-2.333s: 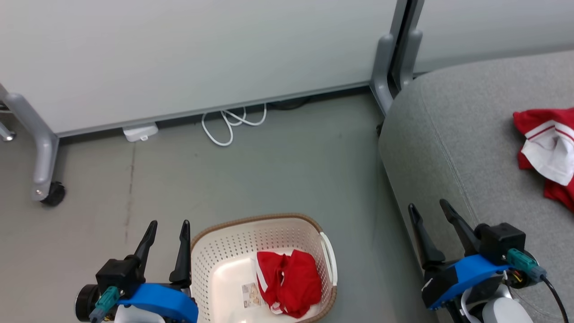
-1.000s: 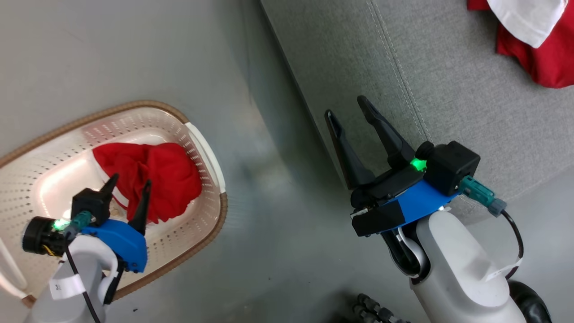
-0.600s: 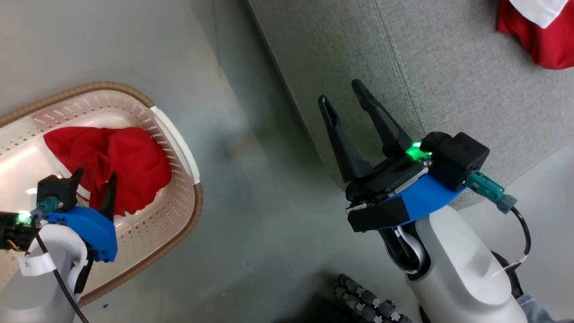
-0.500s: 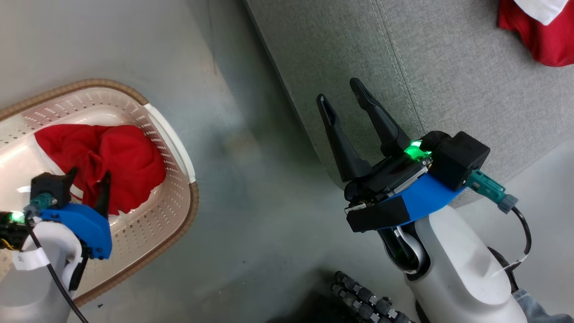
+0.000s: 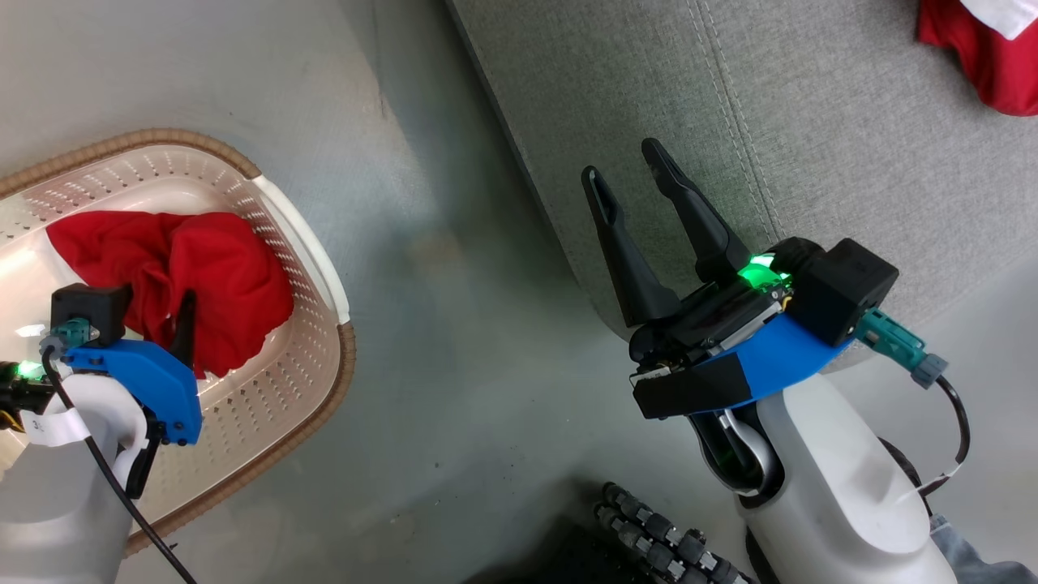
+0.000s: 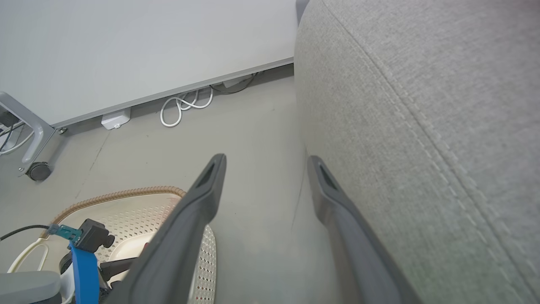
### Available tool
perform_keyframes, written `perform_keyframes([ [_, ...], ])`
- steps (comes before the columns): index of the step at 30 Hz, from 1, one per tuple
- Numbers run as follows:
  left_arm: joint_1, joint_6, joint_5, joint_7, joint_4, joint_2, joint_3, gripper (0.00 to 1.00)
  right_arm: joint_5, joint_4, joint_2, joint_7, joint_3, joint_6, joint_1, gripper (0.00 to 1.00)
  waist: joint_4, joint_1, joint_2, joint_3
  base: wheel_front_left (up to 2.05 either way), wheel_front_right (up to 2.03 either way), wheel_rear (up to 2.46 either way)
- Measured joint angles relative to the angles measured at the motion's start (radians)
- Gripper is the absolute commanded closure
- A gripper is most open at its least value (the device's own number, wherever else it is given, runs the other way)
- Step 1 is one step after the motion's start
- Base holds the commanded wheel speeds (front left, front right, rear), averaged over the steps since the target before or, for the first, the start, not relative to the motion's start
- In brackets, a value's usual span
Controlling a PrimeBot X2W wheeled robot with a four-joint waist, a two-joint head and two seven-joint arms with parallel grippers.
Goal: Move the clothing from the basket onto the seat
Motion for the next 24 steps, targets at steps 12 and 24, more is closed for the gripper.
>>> perform_keyframes([
  [12, -0.019, 0.0, -0.024, -0.013, 0.056, -0.016, -0.044, 1.0, 0.003, -0.001, 0.0, 0.0, -0.004, 0.0, 0.008, 0.0, -0.002, -0.0001, 0.0, -0.012, 0.0, 0.0, 0.0],
  [24, -0.025, 0.0, -0.063, -0.03, 0.075, -0.014, -0.08, 1.0, 0.003, 0.0, 0.0, 0.0, 0.008, 0.0, 0.005, 0.0, -0.002, -0.0001, 0.0, -0.019, 0.0, 0.0, 0.0],
])
